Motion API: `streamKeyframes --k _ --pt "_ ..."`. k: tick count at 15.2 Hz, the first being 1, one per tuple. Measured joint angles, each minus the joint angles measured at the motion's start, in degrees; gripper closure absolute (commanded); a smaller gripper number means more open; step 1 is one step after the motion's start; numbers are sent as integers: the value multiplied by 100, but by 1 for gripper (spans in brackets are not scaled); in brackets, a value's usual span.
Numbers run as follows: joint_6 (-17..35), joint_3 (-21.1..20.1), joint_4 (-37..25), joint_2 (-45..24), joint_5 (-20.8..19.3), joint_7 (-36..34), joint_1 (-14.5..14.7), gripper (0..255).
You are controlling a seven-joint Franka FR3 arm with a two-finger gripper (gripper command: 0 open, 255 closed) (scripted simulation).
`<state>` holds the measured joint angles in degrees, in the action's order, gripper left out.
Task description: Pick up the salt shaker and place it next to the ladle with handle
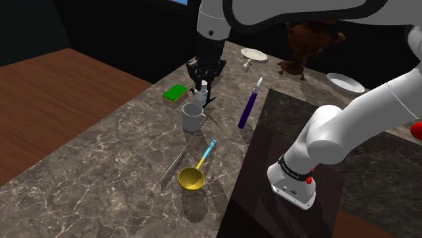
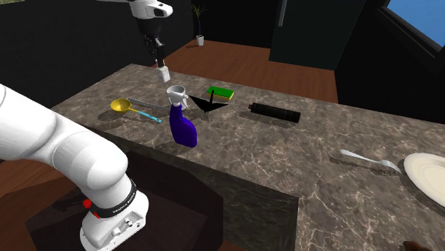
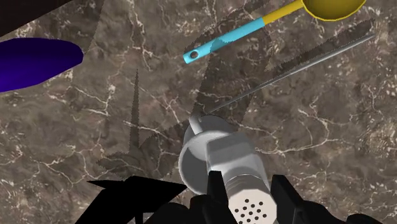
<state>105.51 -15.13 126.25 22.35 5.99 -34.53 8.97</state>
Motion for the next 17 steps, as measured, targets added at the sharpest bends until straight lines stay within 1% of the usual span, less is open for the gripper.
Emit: streamKeyframes --k 5,9,14,16,17 --pt "-22 -494 -447 -389 39 -699 194 255" --pt "22 -916 -931 -909 -56 -1314 333 255" --pt "-26 -1411 -1648 -1612 -319 -2131 546 255" --pt "-107 -1608 -2092 -2024 -529 -2502 663 255" --pt "-80 -1670 -2184 -2163 -602 -2641 713 255"
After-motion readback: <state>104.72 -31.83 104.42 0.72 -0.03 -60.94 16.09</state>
